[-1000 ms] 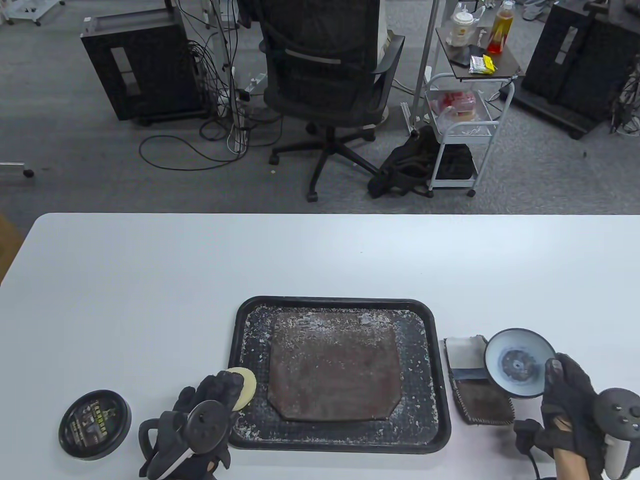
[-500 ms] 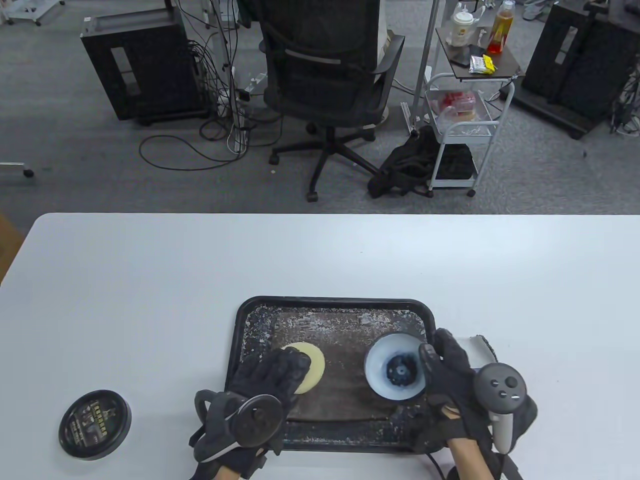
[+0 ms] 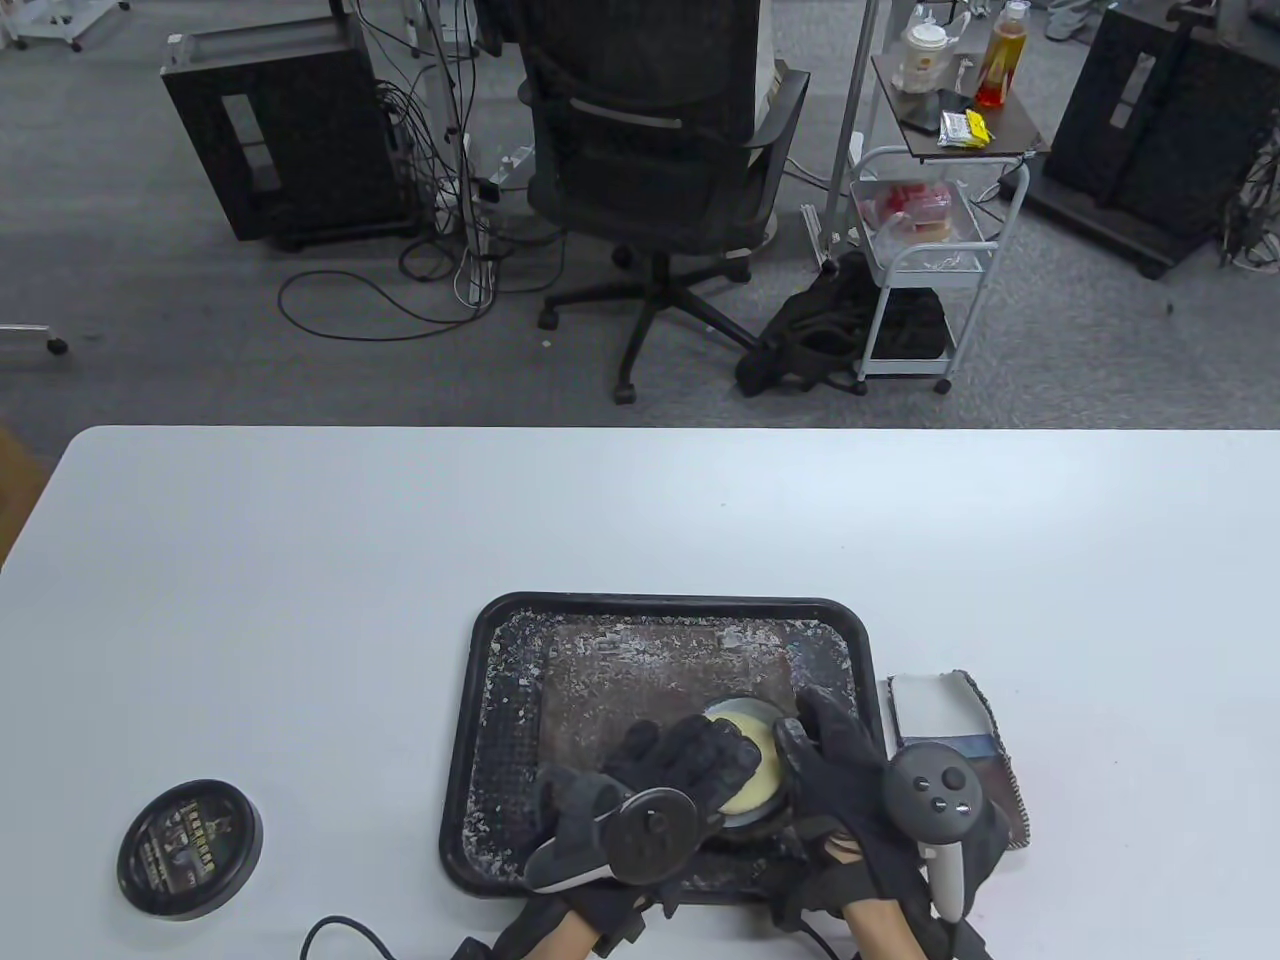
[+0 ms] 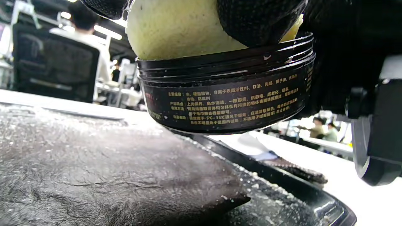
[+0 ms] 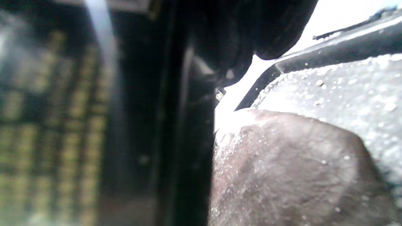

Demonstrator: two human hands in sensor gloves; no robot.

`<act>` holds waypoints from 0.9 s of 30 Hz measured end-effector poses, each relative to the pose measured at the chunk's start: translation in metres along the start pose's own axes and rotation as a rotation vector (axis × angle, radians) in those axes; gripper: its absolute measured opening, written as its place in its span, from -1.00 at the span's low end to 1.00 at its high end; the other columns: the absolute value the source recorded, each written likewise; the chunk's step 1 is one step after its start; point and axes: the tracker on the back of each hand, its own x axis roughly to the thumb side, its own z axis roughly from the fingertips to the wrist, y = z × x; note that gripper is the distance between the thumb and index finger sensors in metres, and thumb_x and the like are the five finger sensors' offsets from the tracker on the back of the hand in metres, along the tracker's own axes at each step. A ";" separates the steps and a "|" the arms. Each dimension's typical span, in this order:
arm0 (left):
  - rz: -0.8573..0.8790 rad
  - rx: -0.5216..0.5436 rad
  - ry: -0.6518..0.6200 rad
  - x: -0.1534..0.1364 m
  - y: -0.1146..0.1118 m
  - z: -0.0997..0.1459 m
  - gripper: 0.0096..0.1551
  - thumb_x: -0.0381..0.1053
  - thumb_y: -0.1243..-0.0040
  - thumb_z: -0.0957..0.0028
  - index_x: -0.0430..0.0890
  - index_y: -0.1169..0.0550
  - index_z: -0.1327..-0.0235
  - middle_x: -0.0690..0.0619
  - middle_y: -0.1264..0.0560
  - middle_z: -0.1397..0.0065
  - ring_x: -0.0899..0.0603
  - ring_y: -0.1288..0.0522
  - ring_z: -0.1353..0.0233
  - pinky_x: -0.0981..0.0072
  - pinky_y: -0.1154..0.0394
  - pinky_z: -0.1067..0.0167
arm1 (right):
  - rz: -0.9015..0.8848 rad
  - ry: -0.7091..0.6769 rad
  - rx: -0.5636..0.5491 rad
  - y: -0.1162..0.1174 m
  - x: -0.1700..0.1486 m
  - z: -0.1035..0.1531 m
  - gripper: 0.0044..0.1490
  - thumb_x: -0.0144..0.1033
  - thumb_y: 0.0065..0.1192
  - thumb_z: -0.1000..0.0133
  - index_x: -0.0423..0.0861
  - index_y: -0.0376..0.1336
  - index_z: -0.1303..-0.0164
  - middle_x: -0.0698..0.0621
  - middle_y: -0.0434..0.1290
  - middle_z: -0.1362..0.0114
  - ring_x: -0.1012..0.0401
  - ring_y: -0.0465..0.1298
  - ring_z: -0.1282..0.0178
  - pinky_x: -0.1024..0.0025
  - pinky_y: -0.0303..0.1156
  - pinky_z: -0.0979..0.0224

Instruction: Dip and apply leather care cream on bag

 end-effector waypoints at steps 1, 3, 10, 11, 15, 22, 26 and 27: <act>-0.014 -0.002 -0.010 0.002 -0.001 0.000 -0.30 0.10 -0.28 0.11 0.35 -0.36 -0.36 0.29 -0.32 -0.56 0.03 -0.34 -0.60 -0.09 -0.28 -0.49 | 0.010 -0.010 0.002 0.000 0.001 0.001 -0.12 0.13 0.18 -0.07 -0.24 0.31 -0.42 -0.30 0.42 -0.34 0.10 0.65 -0.03 -0.05 0.46 -0.31; -0.018 0.000 -0.028 0.006 -0.004 0.000 -0.30 0.11 -0.27 0.12 0.35 -0.35 -0.36 0.29 -0.32 -0.56 0.03 -0.35 -0.59 -0.07 -0.29 -0.49 | 0.020 -0.044 0.021 0.003 0.004 0.003 -0.13 0.14 0.18 -0.07 -0.23 0.33 -0.41 -0.29 0.44 -0.33 0.10 0.66 -0.02 -0.03 0.47 -0.31; -0.093 -0.038 0.020 0.004 -0.009 0.001 -0.31 0.12 -0.27 0.13 0.33 -0.36 -0.35 0.26 -0.37 -0.54 0.02 -0.42 -0.56 -0.08 -0.33 -0.46 | 0.060 -0.061 -0.002 0.007 0.006 0.008 -0.15 0.12 0.21 -0.05 -0.23 0.35 -0.38 -0.29 0.46 -0.32 0.09 0.68 -0.01 -0.04 0.48 -0.30; -0.094 -0.047 0.019 0.004 -0.010 0.000 -0.31 0.12 -0.27 0.13 0.33 -0.37 -0.35 0.26 -0.38 -0.53 0.03 -0.43 -0.55 -0.07 -0.33 -0.46 | 0.075 -0.065 -0.010 0.007 0.007 0.009 -0.15 0.11 0.21 -0.05 -0.23 0.35 -0.39 -0.29 0.46 -0.32 0.08 0.67 -0.02 -0.04 0.48 -0.30; -0.078 -0.049 -0.003 0.007 -0.010 0.002 -0.32 0.12 -0.29 0.15 0.31 -0.41 -0.33 0.25 -0.42 -0.51 0.01 -0.46 -0.52 -0.05 -0.36 -0.44 | 0.145 -0.110 -0.061 0.005 0.009 0.010 -0.17 0.12 0.20 -0.06 -0.20 0.35 -0.38 -0.25 0.47 -0.32 0.10 0.68 -0.01 -0.03 0.49 -0.30; -0.109 0.008 0.005 0.008 -0.008 0.005 -0.30 0.13 -0.28 0.14 0.30 -0.38 -0.35 0.24 -0.40 -0.52 0.01 -0.45 -0.53 -0.05 -0.35 -0.45 | 0.128 -0.130 -0.031 0.005 0.006 0.007 -0.17 0.13 0.19 -0.05 -0.20 0.37 -0.35 -0.25 0.49 -0.29 0.12 0.70 0.01 0.00 0.52 -0.28; -0.061 0.014 0.028 0.002 -0.007 0.006 -0.31 0.12 -0.27 0.14 0.30 -0.38 -0.35 0.24 -0.40 -0.51 0.01 -0.45 -0.53 -0.05 -0.35 -0.44 | 0.137 -0.148 -0.017 0.010 0.009 0.008 -0.16 0.14 0.19 -0.06 -0.21 0.36 -0.37 -0.26 0.48 -0.30 0.12 0.70 0.01 0.00 0.52 -0.29; -0.041 -0.007 0.029 0.002 -0.008 0.006 -0.31 0.12 -0.28 0.14 0.30 -0.39 -0.35 0.24 -0.40 -0.51 0.00 -0.45 -0.53 -0.05 -0.35 -0.44 | 0.142 -0.151 -0.016 0.011 0.010 0.008 -0.16 0.14 0.19 -0.06 -0.20 0.36 -0.37 -0.25 0.48 -0.30 0.13 0.70 0.00 0.01 0.52 -0.29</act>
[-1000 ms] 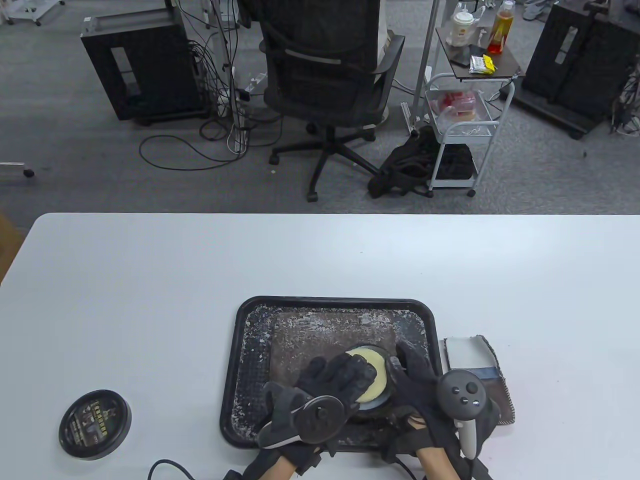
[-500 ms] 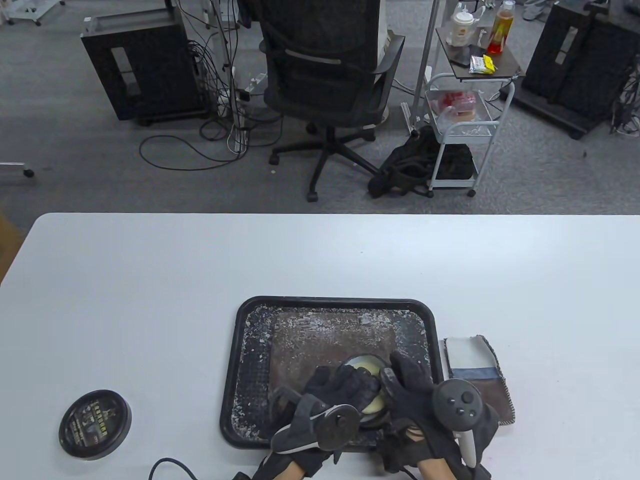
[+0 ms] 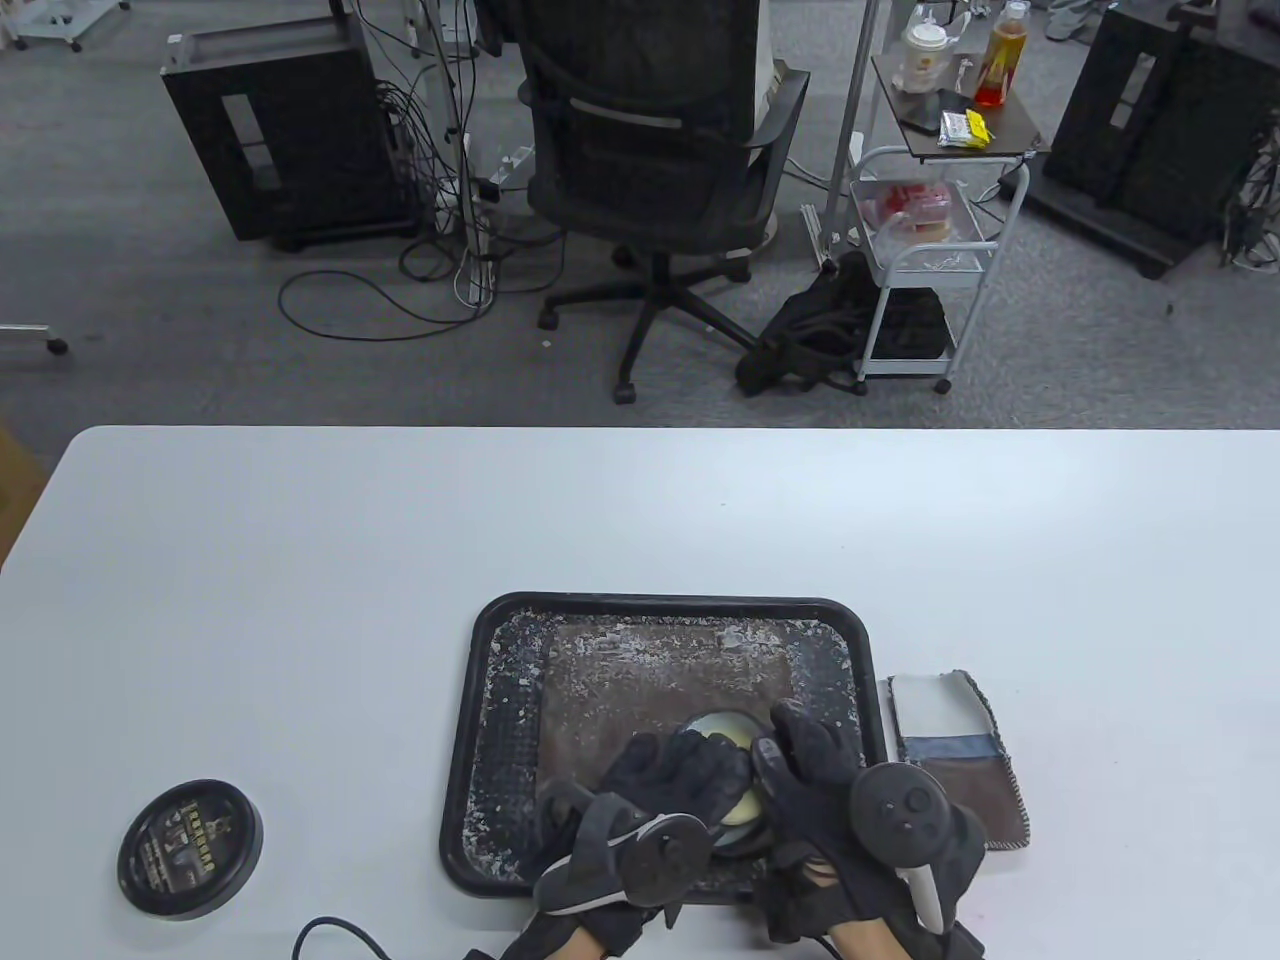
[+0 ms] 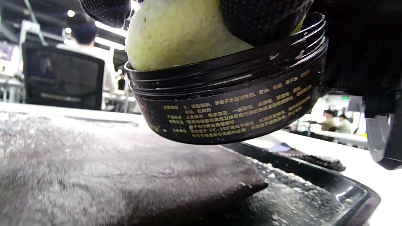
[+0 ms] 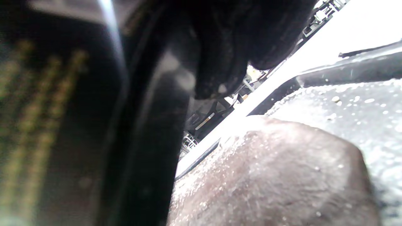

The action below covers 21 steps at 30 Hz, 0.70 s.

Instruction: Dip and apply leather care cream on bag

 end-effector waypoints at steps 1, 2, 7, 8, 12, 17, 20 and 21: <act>0.007 -0.020 -0.002 0.001 -0.001 0.000 -0.31 0.11 -0.29 0.14 0.30 -0.40 -0.34 0.23 -0.40 -0.51 -0.01 -0.44 -0.53 -0.05 -0.35 -0.44 | 0.003 -0.001 -0.001 0.000 0.000 0.000 -0.17 0.14 0.19 -0.06 -0.19 0.37 -0.36 -0.24 0.49 -0.30 0.13 0.70 0.01 0.01 0.52 -0.30; 0.001 -0.026 -0.007 0.002 -0.001 0.001 -0.32 0.11 -0.29 0.14 0.30 -0.41 -0.34 0.23 -0.41 -0.51 -0.01 -0.45 -0.52 -0.04 -0.36 -0.44 | 0.004 -0.006 -0.011 0.001 0.001 0.000 -0.18 0.14 0.20 -0.06 -0.19 0.38 -0.35 -0.24 0.49 -0.30 0.13 0.70 0.02 0.00 0.52 -0.29; -0.029 -0.045 -0.038 0.007 -0.001 0.002 -0.33 0.11 -0.29 0.15 0.30 -0.43 -0.32 0.24 -0.43 -0.50 0.00 -0.46 -0.51 -0.02 -0.38 -0.42 | 0.008 -0.021 0.005 0.001 -0.004 -0.003 -0.20 0.12 0.21 -0.05 -0.19 0.41 -0.32 -0.24 0.52 -0.27 0.12 0.71 0.04 -0.01 0.52 -0.28; -0.023 -0.049 -0.041 0.007 -0.001 0.002 -0.33 0.11 -0.29 0.15 0.30 -0.43 -0.32 0.24 -0.43 -0.50 0.00 -0.46 -0.51 -0.02 -0.38 -0.42 | 0.005 -0.017 0.013 0.001 -0.005 -0.004 -0.20 0.12 0.21 -0.04 -0.19 0.41 -0.31 -0.24 0.52 -0.27 0.11 0.71 0.05 -0.01 0.52 -0.28; -0.032 0.009 -0.022 0.008 0.001 0.004 -0.34 0.11 -0.29 0.15 0.30 -0.43 -0.32 0.23 -0.42 -0.50 -0.01 -0.46 -0.52 -0.04 -0.38 -0.42 | 0.000 -0.012 0.033 0.004 -0.005 -0.004 -0.19 0.12 0.21 -0.05 -0.20 0.40 -0.32 -0.25 0.51 -0.27 0.11 0.71 0.04 -0.01 0.52 -0.27; -0.094 0.029 0.020 0.008 0.002 0.005 -0.34 0.11 -0.25 0.13 0.24 -0.42 -0.33 0.15 -0.44 -0.49 -0.06 -0.50 -0.48 -0.02 -0.43 -0.38 | -0.013 -0.012 0.045 0.007 -0.002 -0.003 -0.19 0.10 0.17 -0.06 -0.21 0.39 -0.34 -0.26 0.50 -0.29 0.11 0.71 0.03 -0.01 0.53 -0.27; -0.105 0.045 0.044 0.009 0.004 0.005 -0.32 0.12 -0.25 0.12 0.16 -0.41 -0.36 0.06 -0.48 -0.46 -0.08 -0.55 -0.44 -0.01 -0.49 -0.33 | -0.018 -0.008 0.027 0.007 -0.001 -0.002 -0.18 0.12 0.18 -0.06 -0.21 0.38 -0.35 -0.26 0.49 -0.29 0.12 0.71 0.03 0.00 0.53 -0.28; -0.111 0.057 0.055 0.009 0.004 0.005 -0.32 0.11 -0.25 0.12 0.13 -0.42 -0.35 0.05 -0.49 -0.45 -0.09 -0.57 -0.42 -0.01 -0.50 -0.31 | -0.015 -0.009 0.022 0.007 0.000 -0.001 -0.18 0.12 0.18 -0.06 -0.21 0.37 -0.35 -0.26 0.49 -0.29 0.12 0.71 0.03 0.01 0.53 -0.28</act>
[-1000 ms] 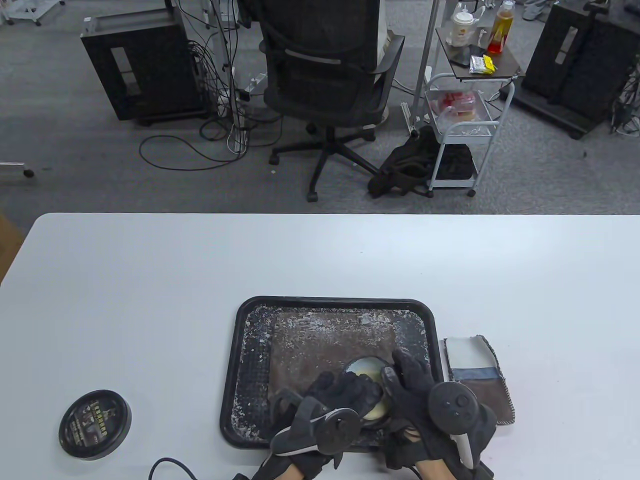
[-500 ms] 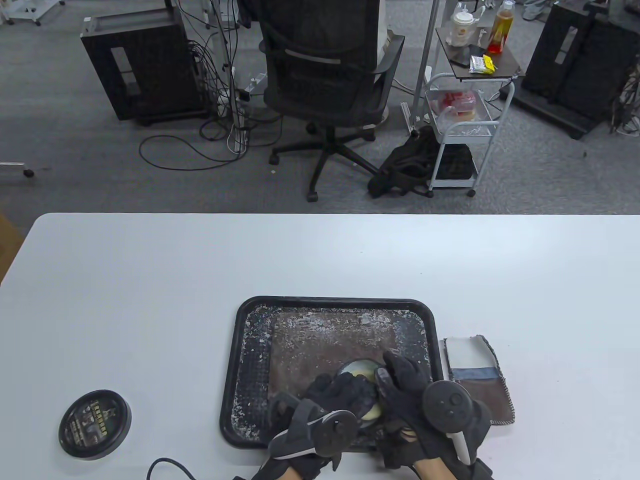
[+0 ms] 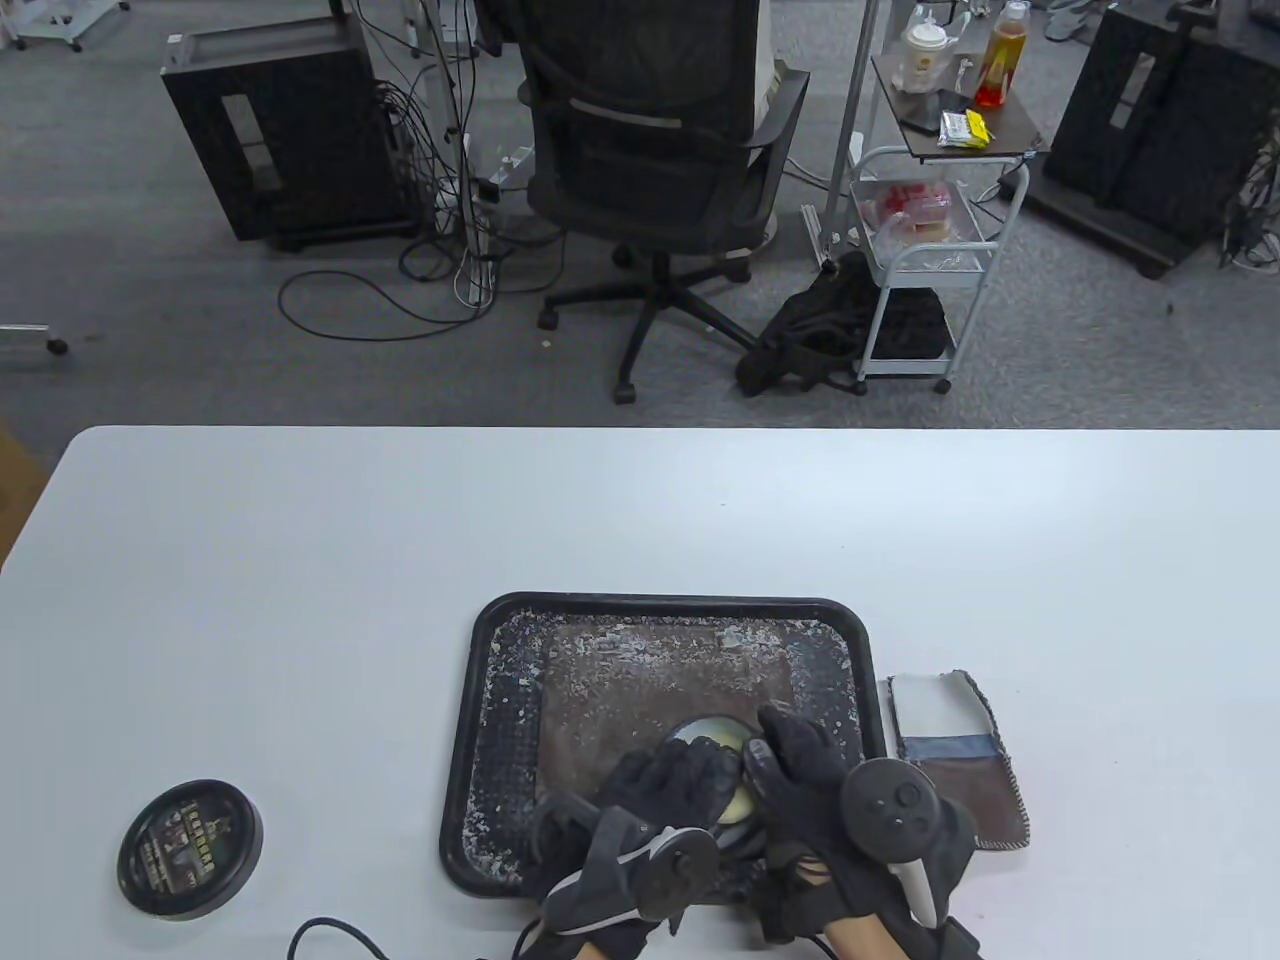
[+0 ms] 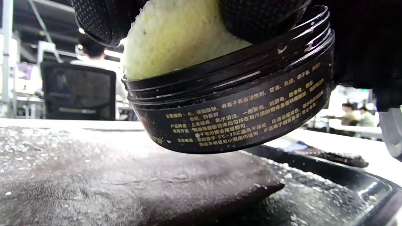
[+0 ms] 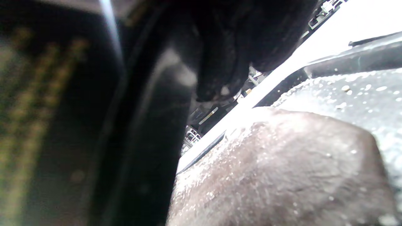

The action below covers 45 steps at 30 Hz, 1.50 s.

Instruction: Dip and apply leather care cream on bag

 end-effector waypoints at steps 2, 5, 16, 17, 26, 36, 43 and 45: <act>-0.042 0.008 0.007 0.002 0.001 0.000 -0.33 0.11 -0.25 0.12 0.11 -0.45 -0.34 0.03 -0.53 -0.41 -0.11 -0.61 -0.37 0.01 -0.54 -0.25 | 0.005 -0.004 0.000 0.001 0.001 0.001 -0.18 0.12 0.19 -0.06 -0.21 0.38 -0.35 -0.26 0.49 -0.29 0.12 0.71 0.03 0.01 0.53 -0.28; -0.127 0.000 -0.036 0.008 -0.001 0.000 -0.34 0.13 -0.26 0.13 0.16 -0.46 -0.33 0.09 -0.54 -0.41 -0.07 -0.62 -0.36 0.03 -0.54 -0.27 | 0.025 -0.007 -0.002 0.002 0.003 0.001 -0.18 0.13 0.20 -0.05 -0.21 0.38 -0.34 -0.25 0.50 -0.28 0.13 0.72 0.04 0.02 0.54 -0.27; 0.002 -0.011 -0.094 0.007 -0.001 0.002 -0.35 0.12 -0.29 0.16 0.24 -0.47 -0.31 0.18 -0.49 -0.46 -0.03 -0.54 -0.46 0.00 -0.46 -0.36 | -0.007 0.013 -0.011 -0.005 -0.006 -0.003 -0.20 0.11 0.22 -0.05 -0.20 0.41 -0.31 -0.24 0.52 -0.27 0.10 0.72 0.04 -0.01 0.53 -0.27; -0.020 0.016 -0.081 0.008 0.000 0.002 -0.34 0.12 -0.28 0.15 0.22 -0.46 -0.32 0.16 -0.50 -0.46 -0.04 -0.55 -0.45 -0.01 -0.46 -0.35 | -0.001 0.012 -0.011 -0.005 -0.006 -0.003 -0.20 0.11 0.21 -0.04 -0.20 0.41 -0.32 -0.24 0.52 -0.27 0.11 0.72 0.04 0.00 0.53 -0.28; -0.003 -0.048 -0.077 0.005 -0.004 0.001 -0.35 0.12 -0.29 0.16 0.24 -0.48 -0.30 0.17 -0.49 -0.46 -0.04 -0.53 -0.46 0.01 -0.45 -0.37 | 0.024 -0.012 -0.013 -0.001 0.001 0.001 -0.20 0.11 0.23 -0.04 -0.21 0.41 -0.30 -0.25 0.52 -0.26 0.10 0.72 0.05 -0.01 0.53 -0.27; 0.031 0.030 -0.070 0.004 0.007 0.003 -0.35 0.12 -0.28 0.15 0.24 -0.48 -0.31 0.18 -0.51 -0.45 -0.03 -0.55 -0.44 0.00 -0.46 -0.36 | 0.020 0.011 -0.062 -0.013 -0.010 -0.006 -0.20 0.12 0.18 -0.06 -0.19 0.40 -0.33 -0.24 0.52 -0.28 0.12 0.72 0.02 0.01 0.53 -0.29; 0.141 0.141 -0.045 -0.013 0.018 0.010 -0.34 0.13 -0.28 0.16 0.24 -0.46 -0.32 0.18 -0.50 -0.46 -0.03 -0.55 -0.45 -0.01 -0.46 -0.36 | 0.116 0.040 -0.216 -0.053 -0.021 -0.013 -0.21 0.09 0.16 -0.07 -0.20 0.38 -0.35 -0.24 0.49 -0.31 0.09 0.71 -0.02 -0.02 0.51 -0.31; 0.130 0.137 -0.025 -0.017 0.018 0.012 -0.33 0.13 -0.28 0.16 0.24 -0.46 -0.32 0.18 -0.49 -0.46 -0.03 -0.54 -0.45 -0.01 -0.45 -0.36 | 0.131 0.077 -0.272 -0.075 -0.033 -0.017 -0.22 0.06 0.13 -0.08 -0.19 0.37 -0.36 -0.24 0.48 -0.32 0.07 0.70 -0.04 -0.04 0.50 -0.32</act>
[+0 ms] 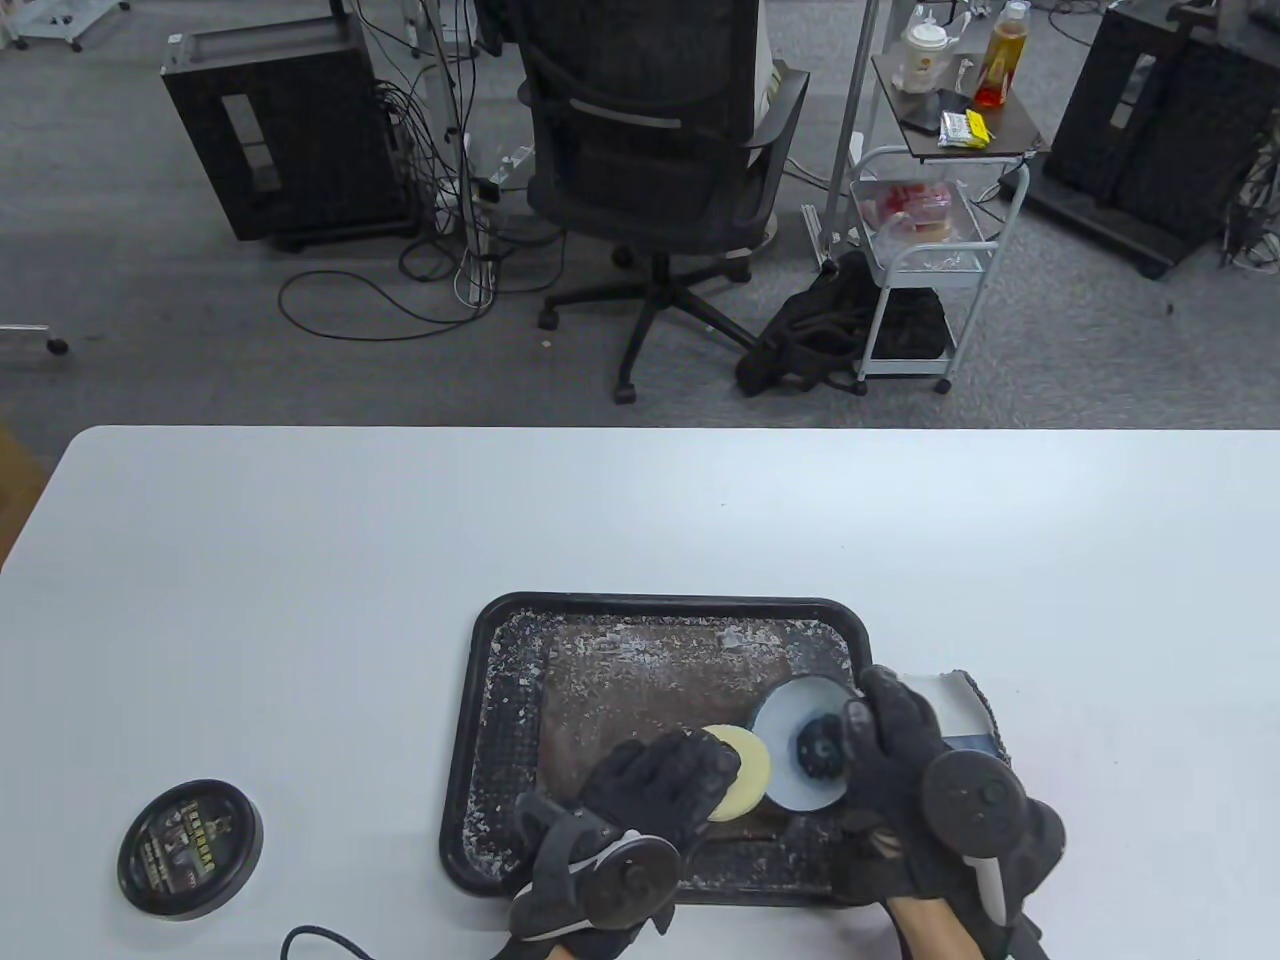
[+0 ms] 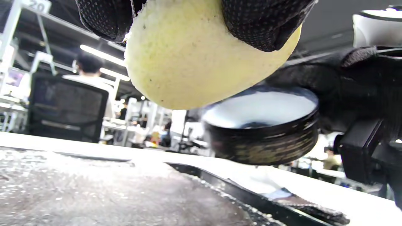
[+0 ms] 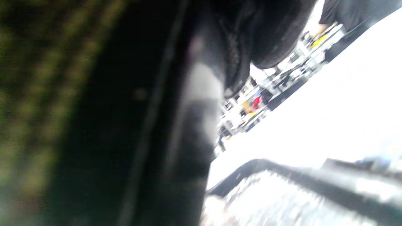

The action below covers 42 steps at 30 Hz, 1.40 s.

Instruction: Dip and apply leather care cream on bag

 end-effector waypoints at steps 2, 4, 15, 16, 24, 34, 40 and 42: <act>-0.030 -0.017 0.012 -0.003 -0.001 0.000 -0.33 0.13 -0.28 0.16 0.24 -0.45 -0.32 0.18 -0.49 -0.46 -0.02 -0.54 -0.45 -0.01 -0.46 -0.36 | 0.020 0.058 -0.047 -0.020 -0.018 -0.010 -0.24 0.02 0.09 -0.09 -0.19 0.36 -0.37 -0.25 0.47 -0.33 0.05 0.69 -0.07 -0.05 0.48 -0.33; -0.043 -0.027 0.020 -0.004 -0.003 0.000 -0.33 0.13 -0.28 0.16 0.24 -0.45 -0.32 0.18 -0.49 -0.46 -0.02 -0.54 -0.45 -0.01 -0.45 -0.36 | 0.049 0.109 -0.084 -0.037 -0.035 -0.018 -0.26 -0.03 0.07 -0.10 -0.20 0.35 -0.38 -0.25 0.46 -0.34 0.03 0.69 -0.09 -0.07 0.47 -0.33; -0.081 -0.070 0.024 -0.004 -0.009 -0.003 -0.33 0.13 -0.28 0.15 0.23 -0.45 -0.33 0.18 -0.49 -0.47 -0.03 -0.54 -0.45 -0.02 -0.45 -0.37 | 0.282 0.356 -0.167 -0.091 -0.141 -0.040 -0.29 -0.14 0.07 -0.07 -0.20 0.35 -0.38 -0.26 0.45 -0.36 -0.04 0.68 -0.15 -0.11 0.46 -0.34; -0.084 -0.075 0.026 -0.004 -0.010 -0.003 -0.33 0.13 -0.28 0.15 0.23 -0.45 -0.33 0.18 -0.49 -0.47 -0.02 -0.54 -0.45 -0.01 -0.45 -0.37 | 0.308 0.383 -0.147 -0.091 -0.149 -0.041 -0.29 -0.14 0.08 -0.07 -0.20 0.35 -0.38 -0.26 0.46 -0.36 -0.03 0.69 -0.14 -0.10 0.47 -0.34; -0.105 -0.113 0.030 -0.005 -0.015 -0.004 -0.33 0.13 -0.28 0.15 0.23 -0.45 -0.33 0.18 -0.49 -0.47 -0.03 -0.54 -0.45 -0.01 -0.45 -0.37 | 0.395 0.528 -0.045 -0.091 -0.180 -0.040 -0.31 -0.25 0.15 -0.03 -0.25 0.38 -0.35 -0.31 0.49 -0.32 -0.07 0.72 -0.13 -0.12 0.48 -0.32; -0.138 -0.123 0.049 -0.006 -0.015 -0.002 -0.32 0.13 -0.28 0.16 0.23 -0.44 -0.33 0.17 -0.49 -0.47 -0.03 -0.54 -0.46 -0.02 -0.45 -0.37 | 0.505 0.643 0.112 -0.084 -0.187 -0.041 -0.32 -0.36 0.21 -0.02 -0.23 0.36 -0.38 -0.31 0.46 -0.36 -0.05 0.69 -0.18 -0.10 0.45 -0.36; -0.155 -0.114 0.054 -0.006 -0.015 -0.002 -0.32 0.14 -0.28 0.16 0.23 -0.44 -0.33 0.18 -0.49 -0.47 -0.02 -0.54 -0.46 -0.01 -0.45 -0.37 | 0.609 0.561 0.085 -0.082 -0.170 -0.041 -0.22 -0.19 0.25 -0.03 -0.22 0.29 -0.46 -0.30 0.35 -0.47 -0.14 0.56 -0.34 -0.21 0.31 -0.44; -0.162 -0.120 0.060 -0.007 -0.016 -0.002 -0.32 0.13 -0.28 0.15 0.23 -0.44 -0.33 0.18 -0.48 -0.47 -0.02 -0.54 -0.46 -0.02 -0.45 -0.37 | 0.630 0.421 0.036 -0.080 -0.147 -0.041 -0.17 -0.06 0.25 -0.03 -0.17 0.25 -0.50 -0.25 0.30 -0.53 -0.14 0.49 -0.43 -0.25 0.26 -0.47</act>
